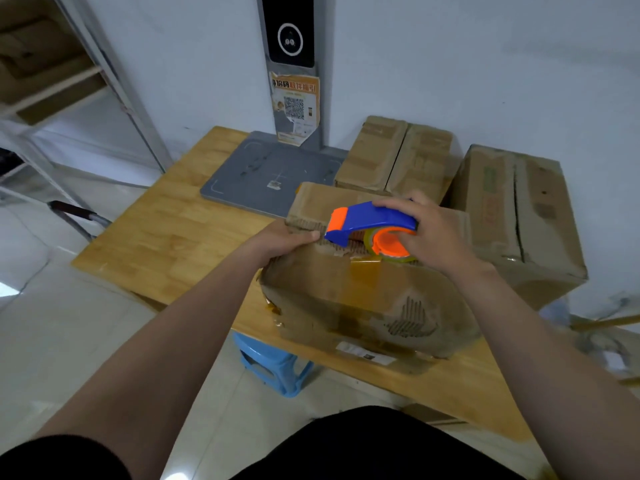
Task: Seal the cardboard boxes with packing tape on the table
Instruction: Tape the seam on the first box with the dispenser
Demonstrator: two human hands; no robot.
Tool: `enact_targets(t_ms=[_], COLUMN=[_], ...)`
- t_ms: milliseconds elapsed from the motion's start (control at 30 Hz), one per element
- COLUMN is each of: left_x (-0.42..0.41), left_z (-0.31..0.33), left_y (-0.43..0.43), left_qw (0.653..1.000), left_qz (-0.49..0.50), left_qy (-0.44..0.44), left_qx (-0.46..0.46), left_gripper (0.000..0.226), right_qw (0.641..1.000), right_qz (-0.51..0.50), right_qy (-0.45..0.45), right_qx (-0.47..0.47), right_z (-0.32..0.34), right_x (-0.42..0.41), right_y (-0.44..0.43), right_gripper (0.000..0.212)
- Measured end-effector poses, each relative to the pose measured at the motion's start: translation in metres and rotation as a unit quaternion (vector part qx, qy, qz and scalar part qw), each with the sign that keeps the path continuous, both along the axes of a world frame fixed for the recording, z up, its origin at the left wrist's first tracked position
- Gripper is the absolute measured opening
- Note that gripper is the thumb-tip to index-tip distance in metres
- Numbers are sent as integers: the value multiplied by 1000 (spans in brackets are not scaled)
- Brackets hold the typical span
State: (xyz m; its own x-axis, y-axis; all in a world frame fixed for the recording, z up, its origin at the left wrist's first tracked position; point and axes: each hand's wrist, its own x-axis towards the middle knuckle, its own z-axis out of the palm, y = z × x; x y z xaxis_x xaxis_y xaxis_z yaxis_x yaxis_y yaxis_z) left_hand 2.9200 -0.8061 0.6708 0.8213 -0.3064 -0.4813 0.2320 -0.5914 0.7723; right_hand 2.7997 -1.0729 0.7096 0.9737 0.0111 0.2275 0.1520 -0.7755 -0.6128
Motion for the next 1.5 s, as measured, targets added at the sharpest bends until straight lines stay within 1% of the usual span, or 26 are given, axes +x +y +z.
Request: enact_targets(t_ms=[33, 67, 133, 200, 300, 367, 467, 633, 800, 933, 1033, 1133, 1233, 1333, 1400, 1467, 1500], left_x=[-1, -2, -4, -5, -7, -6, -6, -8, -11, -11, -11, -13, -14, -14, -16, -20, -22], left_z=[-2, -3, -1, 0, -6, -10, -7, -3, -3, 0, 1, 3, 2, 2, 2, 4, 5], left_y=[-2, -5, -10, -15, -14, -11, -8, -8, -5, -6, -8, -10, -10, -11, -11, -11, -11], left_qw=[1000, 999, 996, 994, 990, 989, 991, 993, 991, 992, 993, 992, 990, 986, 976, 954, 940], left_qz=[19, 42, 61, 56, 77, 89, 94, 99, 118, 106, 105, 106, 115, 117, 109, 104, 90], left_qy=[-11, -22, -53, -72, -96, -109, -88, -70, -66, -62, -60, -59, -65, -90, -136, -204, -246], left_qx=[-13, -14, 23, 52, 68, 55, 17, 8, 3, 13, 17, 20, 41, 78, 130, 193, 220], left_gripper=[52, 50, 50, 49, 52, 52, 54, 56, 60, 61, 59, 58, 59, 53, 55, 59, 53], right_qw=[1000, 1000, 1000, 998, 996, 996, 999, 998, 998, 1000, 999, 999, 999, 999, 999, 999, 999], right_qz=[2, 7, 15, 14, 24, 29, 39, 52, 56, 22, 12, 16, 15, 16, 15, 14, 14], right_qy=[-2, -2, 1, 11, 13, 9, -8, -9, -3, -15, -28, -20, -23, -7, 8, 15, 15], right_qx=[5, 8, 22, 53, 84, 81, 35, -21, -9, 0, -14, -32, -26, -34, -34, -37, -38], right_z=[1, 2, 3, 0, -4, -1, 10, 20, 15, 17, 17, 10, 5, 7, 9, 10, 9], right_x=[-1, -2, -4, -8, -11, -11, -8, -4, -10, -21, -30, -38, -38, -35, -32, -32, -32], right_y=[1, 2, 3, 0, -6, -6, -6, -12, -28, -61, -82, -81, -79, -80, -78, -76, -76], right_gripper=[68, 66, 67, 77, 83, 83, 78, 72, 75, 80, 85, 78, 76, 74, 75, 75, 75])
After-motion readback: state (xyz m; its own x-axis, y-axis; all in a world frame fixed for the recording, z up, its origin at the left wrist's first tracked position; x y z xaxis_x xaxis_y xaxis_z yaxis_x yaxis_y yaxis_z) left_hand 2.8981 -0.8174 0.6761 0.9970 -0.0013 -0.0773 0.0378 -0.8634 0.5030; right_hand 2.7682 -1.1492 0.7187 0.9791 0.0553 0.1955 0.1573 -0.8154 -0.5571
